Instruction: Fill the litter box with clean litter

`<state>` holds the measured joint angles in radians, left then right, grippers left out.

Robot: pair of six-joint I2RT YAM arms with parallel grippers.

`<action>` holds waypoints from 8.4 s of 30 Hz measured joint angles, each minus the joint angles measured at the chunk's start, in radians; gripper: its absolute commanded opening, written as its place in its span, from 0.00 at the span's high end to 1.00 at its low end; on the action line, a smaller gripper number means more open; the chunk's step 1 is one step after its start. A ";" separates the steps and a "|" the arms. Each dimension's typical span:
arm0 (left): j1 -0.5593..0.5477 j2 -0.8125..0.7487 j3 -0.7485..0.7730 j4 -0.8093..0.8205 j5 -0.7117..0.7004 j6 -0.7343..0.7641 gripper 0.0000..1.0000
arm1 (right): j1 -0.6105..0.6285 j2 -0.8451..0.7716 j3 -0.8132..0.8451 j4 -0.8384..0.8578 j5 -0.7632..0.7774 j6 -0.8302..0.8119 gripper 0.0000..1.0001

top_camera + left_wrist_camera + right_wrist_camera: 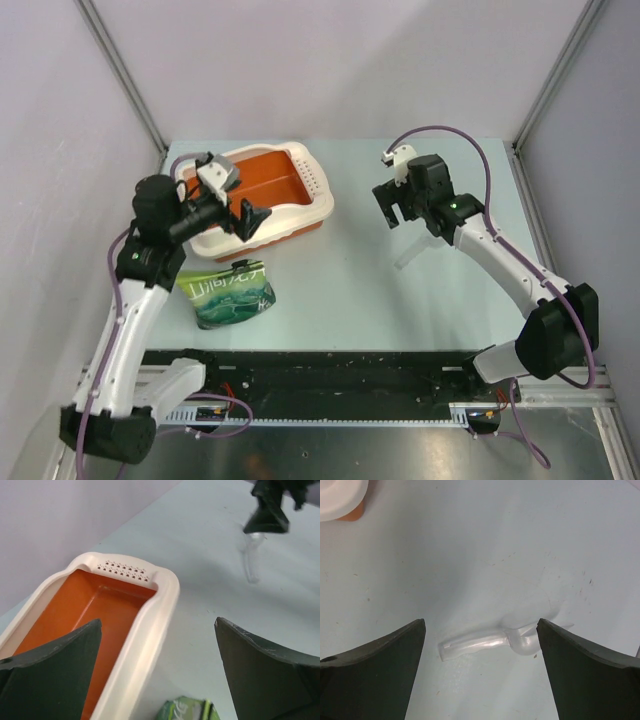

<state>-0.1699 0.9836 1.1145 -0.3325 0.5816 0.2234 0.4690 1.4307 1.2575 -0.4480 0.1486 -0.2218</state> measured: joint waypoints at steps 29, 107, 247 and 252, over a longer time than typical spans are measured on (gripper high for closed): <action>0.018 -0.120 -0.064 -0.833 -0.215 0.642 0.11 | -0.053 -0.004 0.001 -0.146 -0.324 -0.108 0.00; -0.286 0.257 -0.023 -0.359 0.023 0.426 0.91 | 0.119 0.301 0.486 -0.557 -0.840 -0.716 0.21; 0.525 0.450 -0.024 -0.183 -0.647 -0.235 1.00 | -0.058 0.894 0.660 0.118 -0.568 0.072 0.76; 0.481 0.527 0.000 -0.185 -0.632 -0.236 1.00 | -0.063 0.893 0.653 0.126 -0.620 0.072 0.76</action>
<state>0.3115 1.5105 1.1149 -0.5171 -0.0502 -0.0124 0.4065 2.3241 1.9110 -0.3222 -0.4709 -0.1501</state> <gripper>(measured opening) 0.004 0.235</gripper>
